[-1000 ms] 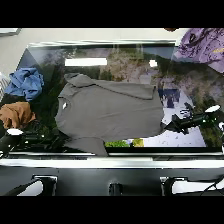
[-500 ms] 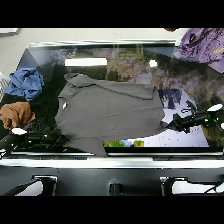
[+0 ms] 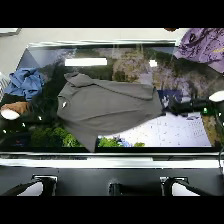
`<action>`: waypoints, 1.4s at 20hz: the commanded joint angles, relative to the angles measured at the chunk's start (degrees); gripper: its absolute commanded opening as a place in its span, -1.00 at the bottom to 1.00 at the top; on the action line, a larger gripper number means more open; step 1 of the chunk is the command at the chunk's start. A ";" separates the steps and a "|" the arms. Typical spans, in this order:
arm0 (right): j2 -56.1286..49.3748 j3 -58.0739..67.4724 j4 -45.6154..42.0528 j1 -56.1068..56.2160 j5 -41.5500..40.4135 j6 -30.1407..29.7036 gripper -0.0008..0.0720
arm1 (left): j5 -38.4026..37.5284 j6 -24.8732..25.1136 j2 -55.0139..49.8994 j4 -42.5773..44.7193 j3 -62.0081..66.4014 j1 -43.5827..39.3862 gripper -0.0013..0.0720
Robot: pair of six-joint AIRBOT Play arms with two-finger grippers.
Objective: Fold the clothes and pants, and hang the long-sleeved shirts on hangers.
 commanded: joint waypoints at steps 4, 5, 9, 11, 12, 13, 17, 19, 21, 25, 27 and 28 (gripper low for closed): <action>4.44 33.35 -13.09 9.64 -9.99 12.31 -0.89 | -0.81 -9.99 0.31 8.90 41.29 -2.54 -0.92; 4.83 39.54 -15.78 9.86 -9.33 12.35 -0.89 | -1.22 -12.46 0.61 12.94 48.15 -2.56 -0.92; 11.19 56.22 -25.00 9.84 -8.81 14.91 -0.89 | -1.31 -23.10 5.09 27.34 68.85 -2.54 -0.92; 17.44 56.15 -28.46 9.86 -9.33 14.93 -0.89 | -1.40 -24.28 9.99 30.86 71.82 -2.54 -0.92; 20.06 56.15 -29.55 9.84 -8.57 14.93 -0.89 | -1.75 -24.70 13.07 31.76 71.52 -2.54 -0.92; 22.64 56.15 -30.34 9.84 -7.65 14.95 -0.89 | -2.93 -25.59 15.91 32.79 71.43 -2.54 -0.92; 28.81 56.15 -30.34 9.86 -5.05 16.04 -0.89 | -8.00 -27.54 23.34 36.96 71.43 -2.54 -0.92; 29.11 56.15 -30.27 9.84 -4.39 17.94 -0.89 | -9.11 -28.48 24.59 38.80 71.43 -2.54 -0.92; 27.39 55.56 -30.12 9.86 -3.17 17.97 -0.89 | -9.90 -28.50 23.85 38.73 70.49 -2.54 -0.92; 17.70 51.49 -30.27 9.86 5.90 17.90 -0.89 | -10.49 -26.73 19.15 34.64 60.50 -2.56 -0.92; 9.68 48.98 -30.84 9.86 8.50 19.32 -0.89 | -10.36 -23.30 13.70 32.04 53.86 -2.56 -0.92; 5.33 48.09 -30.97 9.86 8.70 20.39 -0.89 | -10.01 -21.55 10.34 30.84 50.80 -2.56 -0.92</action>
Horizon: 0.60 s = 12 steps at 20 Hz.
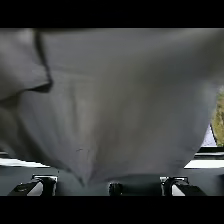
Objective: Fold the clothes and pants, and hang the long-sleeved shirts on hangers.
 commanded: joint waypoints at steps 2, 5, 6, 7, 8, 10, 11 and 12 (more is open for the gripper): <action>-18.99 -3.17 -0.79 0.00 4.17 2.60 -0.89 | 2.64 6.51 -14.27 -4.42 -12.46 -0.04 -0.92; -32.24 -3.17 -0.81 0.00 0.17 2.91 -0.89 | 9.01 11.04 -29.46 -4.68 -14.08 -1.44 -0.92; -36.04 -3.17 -0.63 0.00 -1.99 2.97 -0.89 | 11.82 12.37 -34.18 -5.05 -13.70 -2.12 -0.92; -39.30 -3.17 -0.28 0.00 -4.59 3.69 -0.89 | 15.78 13.20 -38.88 -5.51 -13.31 -2.99 -0.92; -41.88 -3.17 0.13 0.00 -7.06 3.85 -0.89 | 19.19 14.97 -42.86 -5.53 -12.63 -3.93 -0.92; -46.05 -3.17 1.40 0.00 -11.41 4.22 -0.89 | 24.63 16.04 -49.72 -5.53 -10.10 -5.22 -0.92; -47.52 -3.17 1.81 0.04 -12.70 4.35 -0.89 | 26.16 16.02 -52.30 -5.53 -8.44 -5.62 -0.92; -48.43 -3.17 1.73 0.28 -12.87 4.35 -0.89 | 26.43 15.85 -54.10 -5.51 -6.75 -5.70 -0.92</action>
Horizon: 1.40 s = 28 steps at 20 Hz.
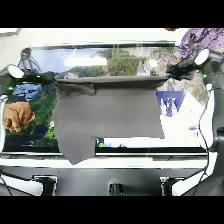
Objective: Fold the clothes and pants, and hang the long-sleeved shirts on hangers.
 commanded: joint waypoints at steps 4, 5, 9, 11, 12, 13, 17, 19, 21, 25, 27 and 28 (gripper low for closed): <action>-6.14 0.00 0.46 1.55 -0.02 0.63 -0.89 | 2.62 1.84 -8.55 -0.09 4.52 -0.98 -0.92; -6.14 0.00 -0.09 1.79 2.23 0.92 -0.89 | -0.09 1.81 -8.31 0.68 4.50 -0.96 -0.92; -6.14 -0.02 -1.55 2.51 10.78 3.17 -0.89 | -10.62 1.84 -8.20 0.70 4.50 -0.57 -0.91; -6.40 -0.02 -1.79 2.80 13.00 3.17 -0.89 | -13.40 1.84 -8.20 1.73 4.46 -0.59 -0.91; -6.78 -0.02 -1.77 2.84 14.08 3.21 -0.89 | -14.12 1.84 -8.26 1.81 4.46 -0.57 -0.91; -7.34 -0.02 -1.79 2.84 15.19 3.78 -0.89 | -14.45 1.86 -8.37 1.84 4.46 -0.57 -0.91; -9.84 -0.02 -0.39 2.84 17.79 4.96 -0.89 | -14.38 1.86 -8.68 2.19 4.46 -0.57 -0.91; -10.78 -0.02 -0.22 2.84 18.80 5.77 -0.88 | -15.02 1.88 -9.05 2.16 4.44 -0.59 -0.91; -11.13 -0.02 -0.24 2.84 19.04 5.79 -0.88 | -16.28 1.86 -9.68 2.16 4.46 -0.59 -0.91; -11.15 -0.02 0.42 2.84 20.15 6.16 -0.88 | -19.69 1.81 -11.72 2.19 4.46 -0.59 -0.91; -11.15 -0.02 0.94 2.84 20.26 6.16 -0.88 | -20.44 1.81 -12.59 2.16 4.44 -0.72 -0.91; -11.15 -0.02 1.05 2.84 20.26 6.19 -0.88 | -20.39 1.81 -12.76 2.16 4.46 -0.79 -0.91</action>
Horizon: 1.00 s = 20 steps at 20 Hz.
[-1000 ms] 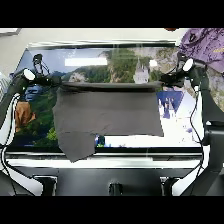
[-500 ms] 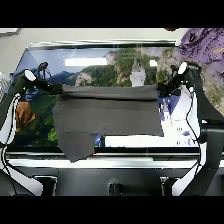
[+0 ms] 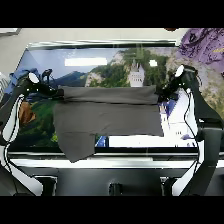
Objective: Fold the clothes and pants, and hang the long-sleeved shirts on hangers.
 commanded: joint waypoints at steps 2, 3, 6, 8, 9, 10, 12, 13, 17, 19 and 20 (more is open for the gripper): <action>-0.15 -0.02 1.62 0.07 1.01 0.31 -0.86 | -1.36 -0.02 -1.05 -0.09 0.04 -0.09 -0.90; -0.33 -0.02 2.29 0.07 1.64 0.87 -0.73 | -1.29 -0.02 -1.05 -0.09 0.04 -0.09 -0.81; -1.22 -0.02 4.04 0.07 4.04 1.92 -0.18 | -1.11 -0.42 -0.74 -0.09 0.11 -0.09 -0.14; -0.31 0.00 4.11 0.04 4.57 2.12 0.35 | -1.14 -3.32 0.24 -0.02 1.05 0.31 0.72; 0.98 0.00 3.45 -0.20 4.68 1.99 0.57 | -2.19 -4.46 1.29 1.16 2.51 0.96 0.97; 3.06 0.00 1.73 -0.83 5.03 0.96 0.71 | -3.80 -4.83 2.71 3.23 4.20 1.81 0.97; 7.98 -0.02 -3.54 -2.40 6.16 -4.46 0.72 | -7.23 -4.74 7.61 5.77 5.79 4.92 0.97; 10.45 -0.28 -3.89 -4.02 6.49 -6.62 0.72 | -8.13 -5.03 10.40 3.41 5.01 7.41 0.97; 20.24 -12.48 10.29 -14.27 4.13 -12.33 0.71 | -9.18 -4.37 25.57 -3.52 -13.97 18.45 0.97; 25.51 -23.80 16.13 -17.49 1.86 -15.26 0.71 | -6.16 -4.35 35.28 -6.86 -30.69 22.86 0.98; 27.93 -29.27 17.66 -18.10 0.13 -16.46 0.71 | -5.03 -4.13 39.91 -8.92 -39.01 24.28 0.97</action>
